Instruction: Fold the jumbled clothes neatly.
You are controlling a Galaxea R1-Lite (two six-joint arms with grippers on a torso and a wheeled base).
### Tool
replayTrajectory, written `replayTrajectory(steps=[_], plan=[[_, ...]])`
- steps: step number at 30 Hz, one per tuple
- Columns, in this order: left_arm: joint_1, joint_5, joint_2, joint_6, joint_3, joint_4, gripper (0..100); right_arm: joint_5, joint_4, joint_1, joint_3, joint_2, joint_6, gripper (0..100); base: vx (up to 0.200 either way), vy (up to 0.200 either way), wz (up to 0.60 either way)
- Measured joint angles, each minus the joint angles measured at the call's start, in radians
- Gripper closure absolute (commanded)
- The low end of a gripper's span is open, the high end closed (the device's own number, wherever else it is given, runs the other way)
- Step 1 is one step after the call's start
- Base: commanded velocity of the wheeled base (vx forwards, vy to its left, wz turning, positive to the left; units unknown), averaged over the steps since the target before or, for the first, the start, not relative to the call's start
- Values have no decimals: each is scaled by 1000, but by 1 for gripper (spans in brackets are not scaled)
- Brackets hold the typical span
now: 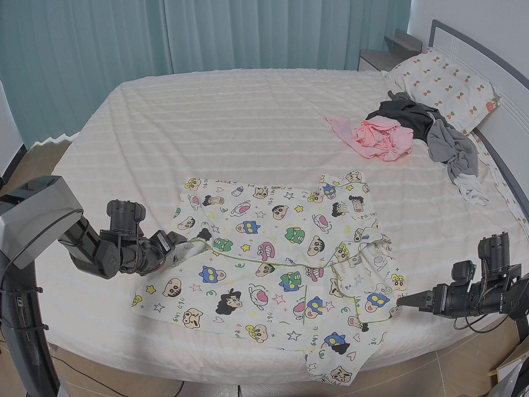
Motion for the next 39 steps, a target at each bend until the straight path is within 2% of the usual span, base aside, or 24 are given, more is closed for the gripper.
replayTrajectory(steps=[6,7,12,24,29,33,39], plan=[[0,-29,24,-42,-6,-44,0,1,0,0,0,4,0,0,0,0,0],[0,-39,29,-57,-7,-61,100,1,0,0,0,5,0,0,0,0,0],[0,-48,52,-97,-15,-83,100,1,0,0,0,7,0,0,0,0,0],[23,-42,66,-98,-9,-79,100,1,0,0,1,7,0,0,0,0,0],[55,-39,38,-88,-11,-77,100,1,0,0,2,7,0,0,0,0,0],[76,-40,16,-39,-14,-77,100,1,0,1,2,7,0,0,0,0,0],[82,-46,6,-30,-6,-77,100,1,0,1,3,7,-1,0,0,0,0]])
